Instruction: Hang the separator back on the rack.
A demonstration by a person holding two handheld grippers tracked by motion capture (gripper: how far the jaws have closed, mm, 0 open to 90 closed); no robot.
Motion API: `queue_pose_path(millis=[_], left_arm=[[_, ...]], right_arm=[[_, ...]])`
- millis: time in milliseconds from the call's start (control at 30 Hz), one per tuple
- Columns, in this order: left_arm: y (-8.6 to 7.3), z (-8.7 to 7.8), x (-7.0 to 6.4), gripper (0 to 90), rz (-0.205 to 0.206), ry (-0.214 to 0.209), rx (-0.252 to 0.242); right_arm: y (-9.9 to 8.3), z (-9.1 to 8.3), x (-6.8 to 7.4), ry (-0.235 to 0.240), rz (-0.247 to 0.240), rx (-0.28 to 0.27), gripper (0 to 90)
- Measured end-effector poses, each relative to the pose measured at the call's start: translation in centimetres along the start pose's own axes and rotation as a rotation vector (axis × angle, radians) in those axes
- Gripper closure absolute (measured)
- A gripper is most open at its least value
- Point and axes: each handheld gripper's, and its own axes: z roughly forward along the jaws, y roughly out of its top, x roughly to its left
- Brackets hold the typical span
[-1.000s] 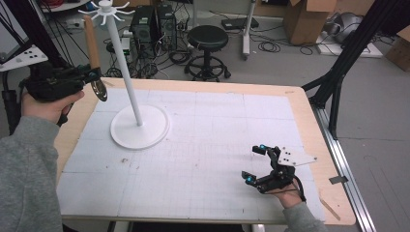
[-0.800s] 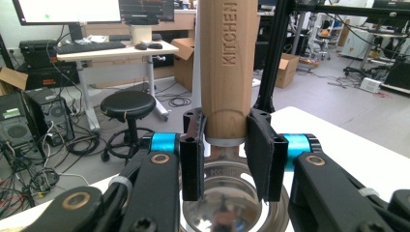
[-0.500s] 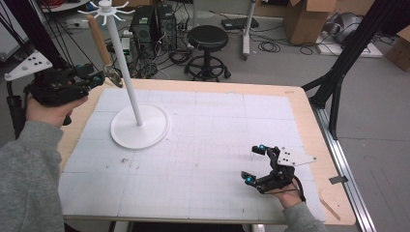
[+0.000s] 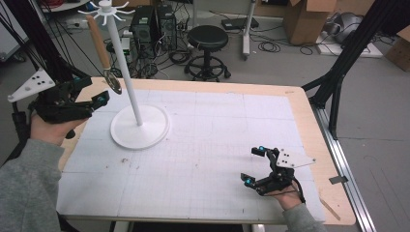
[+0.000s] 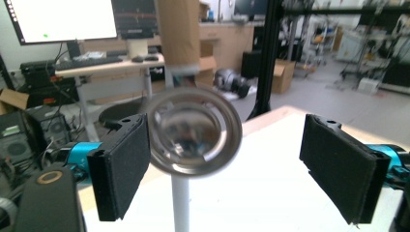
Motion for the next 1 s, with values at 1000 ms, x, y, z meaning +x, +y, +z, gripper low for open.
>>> queue_pose_path(millis=[1000], left_arm=[[-7.3,0.9,-2.4,13.1,-0.071,-0.134,-0.002]], right_arm=[[0.0,-0.7,-0.2,-0.018,0.006,-0.017,0.8]])
